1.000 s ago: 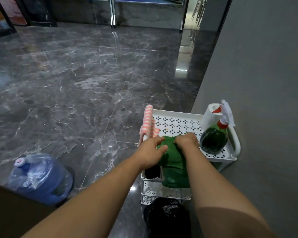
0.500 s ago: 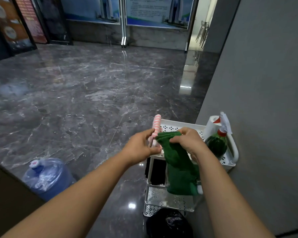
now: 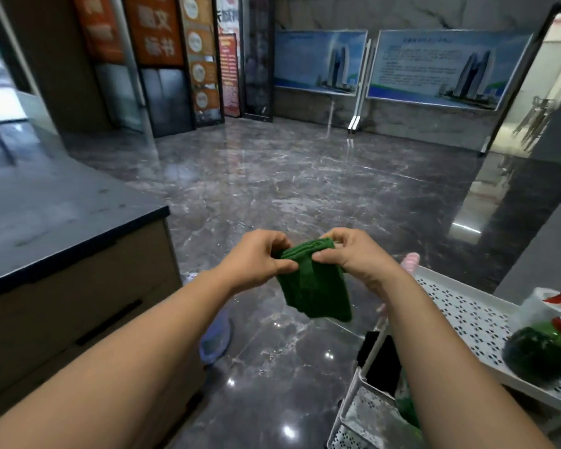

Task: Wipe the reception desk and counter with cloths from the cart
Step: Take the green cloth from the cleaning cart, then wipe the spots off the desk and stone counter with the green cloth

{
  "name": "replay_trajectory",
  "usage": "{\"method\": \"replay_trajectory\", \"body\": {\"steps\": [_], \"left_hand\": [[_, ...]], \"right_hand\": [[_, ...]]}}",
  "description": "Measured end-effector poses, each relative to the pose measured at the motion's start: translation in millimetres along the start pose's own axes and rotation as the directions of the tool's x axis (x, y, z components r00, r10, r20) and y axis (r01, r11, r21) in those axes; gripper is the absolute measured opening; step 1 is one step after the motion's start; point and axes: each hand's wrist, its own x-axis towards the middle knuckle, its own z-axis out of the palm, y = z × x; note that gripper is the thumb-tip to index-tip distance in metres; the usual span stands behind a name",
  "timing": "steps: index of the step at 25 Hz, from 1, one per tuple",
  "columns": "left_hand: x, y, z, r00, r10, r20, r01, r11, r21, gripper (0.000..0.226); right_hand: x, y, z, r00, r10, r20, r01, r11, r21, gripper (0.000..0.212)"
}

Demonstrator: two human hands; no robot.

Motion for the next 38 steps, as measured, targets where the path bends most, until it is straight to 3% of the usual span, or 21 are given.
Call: {"method": "replay_trajectory", "body": {"steps": [5, 10, 16, 21, 31, 38], "left_hand": [[-70, -36, -76, 0.98, -0.145, -0.139, 0.147, 0.989, 0.004, 0.008], [-155, -71, -137, 0.918, -0.298, -0.263, 0.283, 0.954, -0.094, 0.012], [-285, -113, -205, 0.793, -0.526, -0.307, 0.449, 0.846, -0.287, 0.016], [-385, -148, -243, 0.698, -0.629, -0.341, 0.523, 0.774, -0.356, 0.009], [-511, -219, -269, 0.563, -0.766, -0.309, 0.638, 0.641, -0.428, 0.006], [-516, -274, -270, 0.417, -0.817, -0.398, 0.643, 0.575, -0.506, 0.016]], "right_hand": [[19, -32, 84, 0.964, -0.101, 0.246, 0.124, 0.989, -0.078, 0.017], [19, -66, 183, 0.894, -0.169, 0.414, 0.251, 0.956, -0.153, 0.01], [-6, -97, 324, 0.796, -0.178, 0.579, 0.335, 0.926, -0.175, 0.015], [-36, -102, 435, 0.708, -0.15, 0.691, 0.35, 0.923, -0.159, 0.015], [-82, -83, 581, 0.612, -0.053, 0.789, 0.323, 0.928, -0.188, 0.014], [-58, -58, 646, 0.682, -0.021, 0.731, 0.334, 0.898, -0.285, 0.018]]}}
